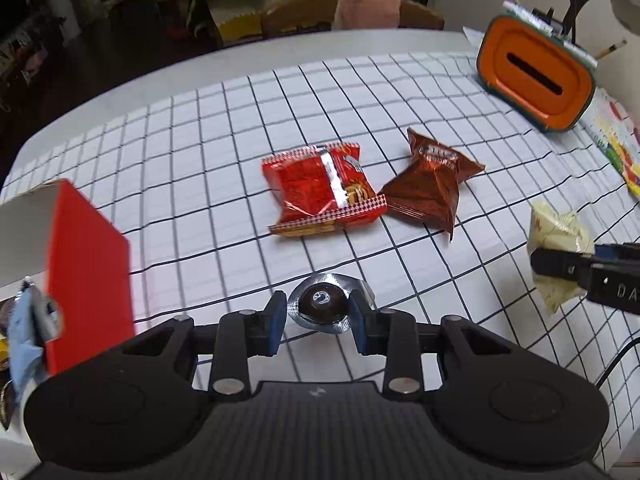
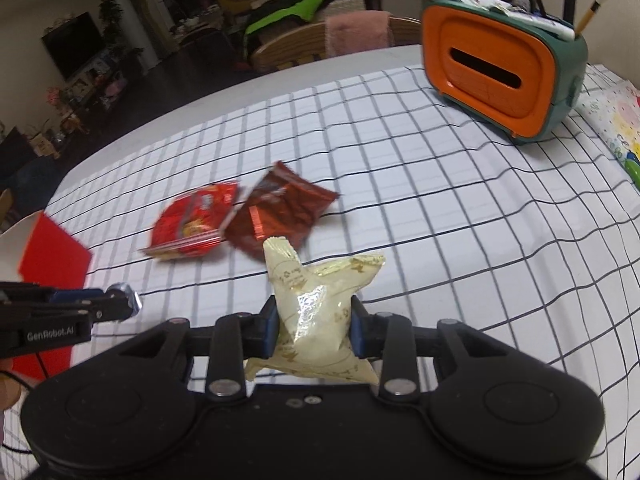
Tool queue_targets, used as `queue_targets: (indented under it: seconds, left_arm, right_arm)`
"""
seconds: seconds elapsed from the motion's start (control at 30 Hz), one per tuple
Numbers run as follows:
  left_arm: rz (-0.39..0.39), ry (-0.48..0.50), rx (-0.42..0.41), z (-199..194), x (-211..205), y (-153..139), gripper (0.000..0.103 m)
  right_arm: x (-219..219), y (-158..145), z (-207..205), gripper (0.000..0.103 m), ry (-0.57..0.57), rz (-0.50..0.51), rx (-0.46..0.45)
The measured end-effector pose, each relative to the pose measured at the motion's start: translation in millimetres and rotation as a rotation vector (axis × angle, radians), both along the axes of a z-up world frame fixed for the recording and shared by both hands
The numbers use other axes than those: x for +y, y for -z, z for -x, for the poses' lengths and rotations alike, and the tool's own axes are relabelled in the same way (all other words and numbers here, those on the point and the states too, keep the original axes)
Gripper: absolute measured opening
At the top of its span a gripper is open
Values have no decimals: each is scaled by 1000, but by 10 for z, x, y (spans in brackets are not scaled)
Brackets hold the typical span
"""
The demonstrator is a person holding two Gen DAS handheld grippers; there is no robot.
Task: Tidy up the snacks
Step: 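Grasp the round chocolate with the left tool while the right tool grasps the cream wrapper, then carry the round chocolate and cream wrapper with both tools over the box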
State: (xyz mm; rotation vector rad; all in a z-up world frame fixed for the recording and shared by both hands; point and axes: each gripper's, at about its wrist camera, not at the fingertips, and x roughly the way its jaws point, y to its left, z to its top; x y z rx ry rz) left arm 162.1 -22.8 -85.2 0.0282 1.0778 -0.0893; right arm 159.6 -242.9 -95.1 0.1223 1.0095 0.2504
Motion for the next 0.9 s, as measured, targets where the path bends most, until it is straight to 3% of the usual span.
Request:
queue_targets:
  seconds: [0.5,0.9]
  left_arm:
    - [14,-50,-53,492,829,-510,33]
    - [27,-132,-62,737,1722,-654,33]
  right_arm:
    - [918,-473,320,32,-178,-45,-36]
    - [1840,-614,411,32,-278,-57,-35]
